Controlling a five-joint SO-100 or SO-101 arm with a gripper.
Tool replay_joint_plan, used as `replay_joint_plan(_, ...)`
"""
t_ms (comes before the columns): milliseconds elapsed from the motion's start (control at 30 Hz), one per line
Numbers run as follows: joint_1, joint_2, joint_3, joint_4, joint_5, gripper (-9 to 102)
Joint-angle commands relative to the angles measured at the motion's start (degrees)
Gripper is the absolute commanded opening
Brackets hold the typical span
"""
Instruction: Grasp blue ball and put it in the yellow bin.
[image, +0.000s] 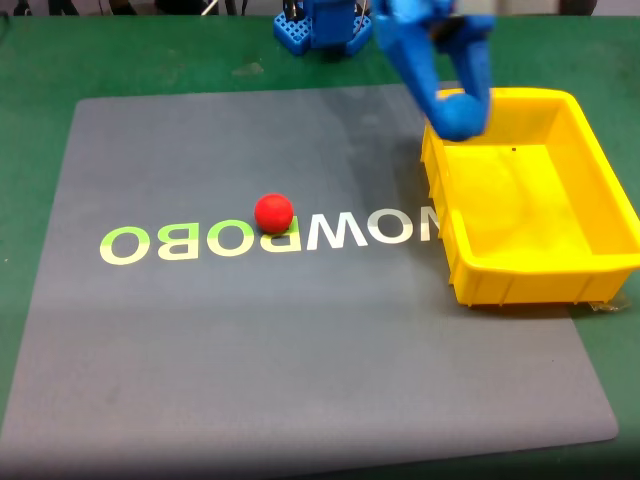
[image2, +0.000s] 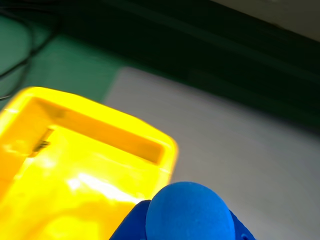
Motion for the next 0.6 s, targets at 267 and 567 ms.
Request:
replay_joint_plan(267,-8.3,-3.9,-7.2,-0.2,0.6,0)
replay_joint_plan(567,-10.0,-3.5,-7.2,2.5,2.0,1)
